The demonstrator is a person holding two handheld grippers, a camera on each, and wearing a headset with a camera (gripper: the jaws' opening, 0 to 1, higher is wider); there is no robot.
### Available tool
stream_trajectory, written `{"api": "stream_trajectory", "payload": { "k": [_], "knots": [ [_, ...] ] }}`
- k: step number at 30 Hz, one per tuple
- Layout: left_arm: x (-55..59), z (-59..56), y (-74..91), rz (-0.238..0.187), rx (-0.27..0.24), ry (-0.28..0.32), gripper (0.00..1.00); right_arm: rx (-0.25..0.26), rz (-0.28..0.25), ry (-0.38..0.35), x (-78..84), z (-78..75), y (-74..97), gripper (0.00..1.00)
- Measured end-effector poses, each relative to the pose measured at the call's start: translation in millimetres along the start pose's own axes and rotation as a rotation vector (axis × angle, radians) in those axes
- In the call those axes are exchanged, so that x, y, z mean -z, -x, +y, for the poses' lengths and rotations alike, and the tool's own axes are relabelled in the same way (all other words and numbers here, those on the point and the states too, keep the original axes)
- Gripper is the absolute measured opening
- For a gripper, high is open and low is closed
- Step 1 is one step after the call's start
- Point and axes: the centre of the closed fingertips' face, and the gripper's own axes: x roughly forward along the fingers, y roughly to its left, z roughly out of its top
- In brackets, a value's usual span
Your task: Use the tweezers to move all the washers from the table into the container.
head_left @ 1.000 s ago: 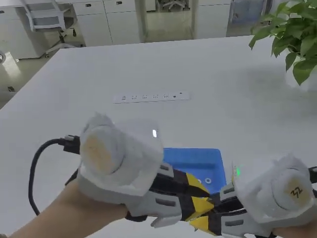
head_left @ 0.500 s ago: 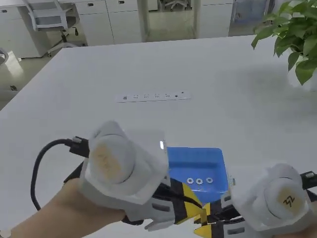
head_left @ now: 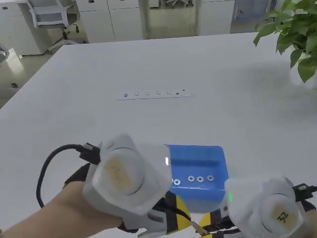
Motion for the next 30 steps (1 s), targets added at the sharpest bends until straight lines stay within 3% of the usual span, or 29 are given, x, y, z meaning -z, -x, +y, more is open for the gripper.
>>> {"api": "stream_trajectory", "payload": {
  "k": [11,22,25,30],
  "knots": [
    [35.1,0.3,-7.4,0.075,-0.009,0.022,0.0,0.005,-0.04,-0.019,-2.3,2.9,-16.1,0.03],
    [74.5,3.0,-19.7,0.212,-0.03,-0.016,0.0,0.028,-0.058,-0.101,1.9,2.0,-32.2,0.06],
    [84.2,4.8,-22.9,0.256,-0.036,-0.039,0.0,0.02,-0.082,-0.155,2.0,2.0,-33.3,0.13],
    [93.7,10.1,-22.7,0.287,-0.046,-0.034,0.0,0.067,-0.084,-0.22,9.6,-1.4,-16.9,0.24]
  ]
}}
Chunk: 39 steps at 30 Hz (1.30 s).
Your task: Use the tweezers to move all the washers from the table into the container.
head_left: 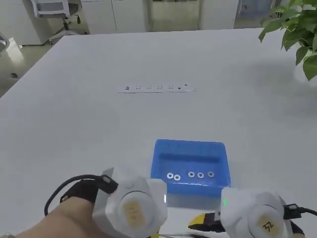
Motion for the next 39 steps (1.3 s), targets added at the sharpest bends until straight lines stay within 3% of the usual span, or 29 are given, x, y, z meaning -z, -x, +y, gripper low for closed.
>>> {"api": "stream_trajectory", "payload": {
  "k": [4,10,14,18,22,28,33,39],
  "knots": [
    [0.8,-0.4,0.6,-0.001,0.001,0.013,0.0,0.057,-0.017,-0.042,2.3,-2.2,20.4,0.3],
    [3.2,-0.3,-2.9,0.021,0.005,0.021,0.0,0.206,-0.058,-0.13,2.4,-15.3,55.5,0.32],
    [5.3,-1.4,-6.5,0.051,0.021,0.051,0.0,0.33,-0.163,-0.242,-5.1,-31.0,81.4,0.32],
    [8.5,-1.7,-11.8,0.087,0.021,0.063,0.0,0.503,-0.292,-0.38,-9.9,-56.2,119.3,0.34],
    [11.3,-1.5,-14.7,0.104,0.014,0.081,0.0,0.667,-0.323,-0.398,-2.3,-76.8,153.2,0.36],
    [14.8,0.7,-16.8,0.148,-0.001,0.109,0.0,0.716,-0.333,-0.376,1.9,-71.4,164.9,0.39],
    [19.7,4.8,-15.9,0.174,-0.043,0.136,0.0,0.705,-0.349,-0.38,2.3,-66.8,162.2,0.41],
    [24.9,2.1,-16.9,0.197,-0.051,0.151,0.0,0.702,-0.342,-0.357,-1.8,-59.8,166.4,0.41]
  ]
}}
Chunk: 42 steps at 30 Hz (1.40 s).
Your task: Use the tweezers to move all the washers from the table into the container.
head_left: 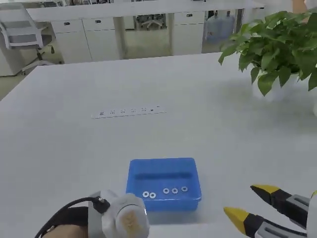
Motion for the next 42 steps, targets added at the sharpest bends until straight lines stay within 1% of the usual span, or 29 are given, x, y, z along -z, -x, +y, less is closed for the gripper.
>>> {"api": "stream_trajectory", "payload": {
  "k": [1,5,8,10,11,12,13,15,16,17,19,20,21,22,24,25,26,27,28,29,31,34,35,36,37,39,40,41,42],
  "knots": [
    [0.6,0.1,-0.4,0.006,-0.009,-0.031,0.0,0.001,-0.002,0.002,-1.0,-0.1,0.9,0.41],
    [2.7,-1.6,-2.5,0.015,-0.032,-0.019,0.0,0.0,0.004,0.018,-3.7,1.4,2.7,0.4],
    [4.7,-1.6,-1.8,0.011,-0.057,0.021,0.0,-0.003,0.002,0.028,-6.2,3.8,5.6,0.41],
    [4.5,-4.7,0.8,-0.01,-0.058,0.064,0.01,-0.005,-0.004,0.032,-8.1,6.0,8.1,0.41],
    [5.1,-5.1,2.8,-0.016,-0.064,0.08,0.04,-0.006,-0.004,0.036,-8.5,6.9,9.0,0.41],
    [4.9,-1.6,6.7,-0.036,-0.098,0.11,0.09,-0.008,-0.006,0.041,-9.2,8.1,10.5,0.41],
    [4.6,-0.8,9.6,-0.052,-0.108,0.121,0.11,-0.009,-0.007,0.043,-9.4,8.9,11.3,0.41],
    [3.7,2.3,19.0,-0.107,-0.14,0.183,0.17,-0.014,-0.011,0.046,-9.7,10.4,12.8,0.41],
    [2.6,4.8,25.6,-0.15,-0.161,0.224,0.2,-0.015,-0.012,0.046,-9.6,10.7,13.4,0.41],
    [2.6,5.3,27.8,-0.163,-0.166,0.239,0.23,-0.015,-0.012,0.046,-9.5,10.8,13.4,0.41],
    [2.8,10.5,39.6,-0.236,-0.204,0.321,0.31,-0.02,-0.013,0.044,-9.4,12.0,13.8,0.42],
    [2.6,14.1,47.6,-0.287,-0.229,0.369,0.34,-0.022,-0.013,0.043,-9.2,12.4,13.8,0.43],
    [2.7,15.9,53.5,-0.32,-0.244,0.403,0.38,-0.022,-0.012,0.042,-9.0,12.5,13.7,0.43],
    [3.1,21.0,63.4,-0.379,-0.278,0.462,0.4,-0.025,-0.012,0.042,-9.1,13.0,13.6,0.44],
    [2.8,25.2,76.1,-0.467,-0.301,0.54,0.45,-0.03,-0.013,0.041,-9.3,13.3,13.1,0.44],
    [1.3,27.6,87.2,-0.54,-0.315,0.601,0.46,-0.032,-0.01,0.041,-8.7,13.1,12.4,0.44],
    [1.5,30.1,95.3,-0.591,-0.328,0.644,0.48,-0.033,-0.008,0.041,-8.5,13.0,12.0,0.44],
    [2.9,34.5,104.7,-0.657,-0.347,0.705,0.5,-0.033,-0.006,0.041,-8.3,12.5,11.6,0.44],
    [4.8,37.3,111.9,-0.699,-0.365,0.742,0.52,-0.033,-0.005,0.04,-7.8,11.7,11.0,0.45],
    [10.1,42.4,121.4,-0.742,-0.409,0.779,0.55,-0.033,-0.003,0.037,-7.2,10.3,10.1,0.45],
    [20.0,47.8,134.7,-0.782,-0.486,0.814,0.61,-0.031,-0.005,0.029,-7.3,8.6,9.7,0.46],
    [32.7,52.2,149.1,-0.814,-0.587,0.848,0.69,-0.023,-0.006,0.012,-6.4,4.8,9.3,0.47],
    [33.6,52.4,150.7,-0.82,-0.597,0.853,0.72,-0.022,-0.007,0.009,-6.3,4.2,9.3,0.47],
    [36.3,52.9,155.0,-0.839,-0.623,0.872,0.77,-0.018,-0.009,0.001,-6.1,2.3,9.1,0.47],
    [38.2,52.8,156.8,-0.847,-0.63,0.886,0.79,-0.015,-0.01,-0.004,-6.0,1.1,8.9,0.48],
    [40.8,53.0,161.6,-0.879,-0.642,0.911,0.83,-0.01,-0.013,-0.012,-6.4,-1.5,8.2,0.49],
    [43.0,53.8,164.4,-0.893,-0.659,0.923,0.84,-0.007,-0.014,-0.015,-7.2,-2.6,7.8,0.49],
    [43.1,53.3,166.0,-0.899,-0.662,0.926,0.86,-0.007,-0.016,-0.018,-7.9,-3.3,7.5,0.49],
    [43.5,54.1,169.7,-0.918,-0.678,0.931,0.87,-0.005,-0.022,-0.022,-9.6,-4.5,6.9,0.5]
  ]
}}
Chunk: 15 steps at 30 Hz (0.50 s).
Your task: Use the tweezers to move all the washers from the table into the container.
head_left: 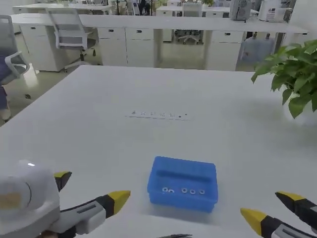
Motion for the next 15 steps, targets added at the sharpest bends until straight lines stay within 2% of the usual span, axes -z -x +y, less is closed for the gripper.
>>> {"api": "stream_trajectory", "payload": {
  "k": [4,8,12,15],
  "knots": [
    [-13.8,3.5,3.8,-0.072,-0.032,0.001,0.93,-0.001,-0.025,-0.014,-6.6,-2.1,-2.7,0.53],
    [-23.4,1.8,6.3,-0.101,-0.04,-0.004,0.99,0.005,-0.035,-0.022,-10.8,-4.7,-6.6,0.57],
    [-32.4,2.8,8.3,-0.143,-0.068,-0.035,0.99,0.022,-0.052,-0.027,-14.8,-8.2,-11.6,0.63],
    [-41.0,3.1,8.4,-0.179,-0.087,-0.098,0.99,0.04,-0.049,-0.035,-13.9,-11.8,-16.0,0.71]
  ]
}}
